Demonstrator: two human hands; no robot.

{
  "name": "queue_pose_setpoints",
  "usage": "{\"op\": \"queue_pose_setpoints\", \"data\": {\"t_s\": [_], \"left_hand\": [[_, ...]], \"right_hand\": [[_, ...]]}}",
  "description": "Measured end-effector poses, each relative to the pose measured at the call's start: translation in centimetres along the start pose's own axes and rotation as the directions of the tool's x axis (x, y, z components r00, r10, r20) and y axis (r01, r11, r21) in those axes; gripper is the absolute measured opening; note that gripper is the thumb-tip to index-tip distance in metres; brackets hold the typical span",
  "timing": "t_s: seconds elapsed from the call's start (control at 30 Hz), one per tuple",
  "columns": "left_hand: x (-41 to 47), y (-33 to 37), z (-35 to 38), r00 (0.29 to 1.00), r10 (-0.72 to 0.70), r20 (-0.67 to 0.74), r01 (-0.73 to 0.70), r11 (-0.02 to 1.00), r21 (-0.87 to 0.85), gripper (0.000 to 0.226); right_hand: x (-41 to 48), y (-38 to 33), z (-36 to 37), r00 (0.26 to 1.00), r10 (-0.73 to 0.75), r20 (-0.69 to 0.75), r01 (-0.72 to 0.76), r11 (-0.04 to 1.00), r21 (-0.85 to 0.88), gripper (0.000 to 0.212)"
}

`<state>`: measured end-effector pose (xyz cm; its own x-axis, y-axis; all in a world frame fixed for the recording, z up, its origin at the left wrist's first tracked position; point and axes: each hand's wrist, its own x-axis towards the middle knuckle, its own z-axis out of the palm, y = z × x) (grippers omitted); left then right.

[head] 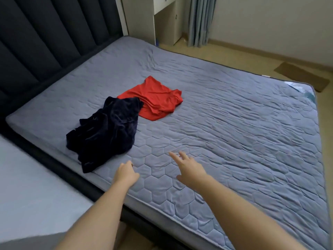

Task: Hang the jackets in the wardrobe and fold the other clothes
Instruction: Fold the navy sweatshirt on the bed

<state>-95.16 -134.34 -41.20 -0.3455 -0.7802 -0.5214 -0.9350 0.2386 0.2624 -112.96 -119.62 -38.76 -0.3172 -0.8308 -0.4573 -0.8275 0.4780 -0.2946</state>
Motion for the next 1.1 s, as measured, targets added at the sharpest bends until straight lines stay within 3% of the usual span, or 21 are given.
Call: {"op": "queue_pose_setpoints", "data": {"t_s": [0.1,0.3,0.5,0.63,0.77,0.83,0.93,1.0,1.1], "left_hand": [[9.4,-1.5,1.1,1.0,-0.016,0.001,0.016,0.999,0.041,0.046],[22.9,-6.6,3.2,0.999,-0.037,-0.029,0.044,0.954,0.297,0.049],[29.6,-11.0,5.3,0.991,-0.127,0.035,0.11,0.944,0.31,0.058],[31.6,-11.9,6.6,0.996,-0.063,-0.064,0.074,0.98,0.183,0.053],[33.6,-12.5,7.2,0.947,-0.169,-0.273,0.123,0.976,-0.179,0.034],[34.0,-12.6,8.0,0.944,-0.205,-0.258,0.13,0.951,-0.281,0.038],[32.4,-11.7,10.3,0.995,-0.049,-0.087,0.035,0.988,-0.153,0.059],[30.2,-10.1,11.5,0.996,0.075,0.045,-0.069,0.989,-0.128,0.065],[26.1,-6.9,12.2,0.939,0.249,0.237,-0.212,0.962,-0.171,0.06]], "right_hand": [[7.4,0.8,4.2,0.999,0.031,0.037,-0.032,0.999,0.014,0.094],[18.1,1.5,12.3,0.989,0.075,0.125,-0.087,0.992,0.097,0.1],[23.7,0.8,15.5,0.988,0.036,0.148,-0.05,0.995,0.09,0.096],[25.7,0.7,17.3,0.981,0.026,0.194,-0.042,0.996,0.082,0.093],[26.8,1.3,20.9,0.939,0.107,0.326,-0.139,0.987,0.077,0.091],[26.9,1.6,22.4,0.916,0.117,0.383,-0.152,0.986,0.063,0.092],[26.9,1.4,23.0,0.924,0.106,0.367,-0.167,0.976,0.14,0.084],[27.2,0.9,21.9,0.942,0.147,0.301,-0.257,0.892,0.372,0.068],[26.8,0.3,18.7,0.899,0.275,0.34,-0.437,0.531,0.726,0.05]]}}
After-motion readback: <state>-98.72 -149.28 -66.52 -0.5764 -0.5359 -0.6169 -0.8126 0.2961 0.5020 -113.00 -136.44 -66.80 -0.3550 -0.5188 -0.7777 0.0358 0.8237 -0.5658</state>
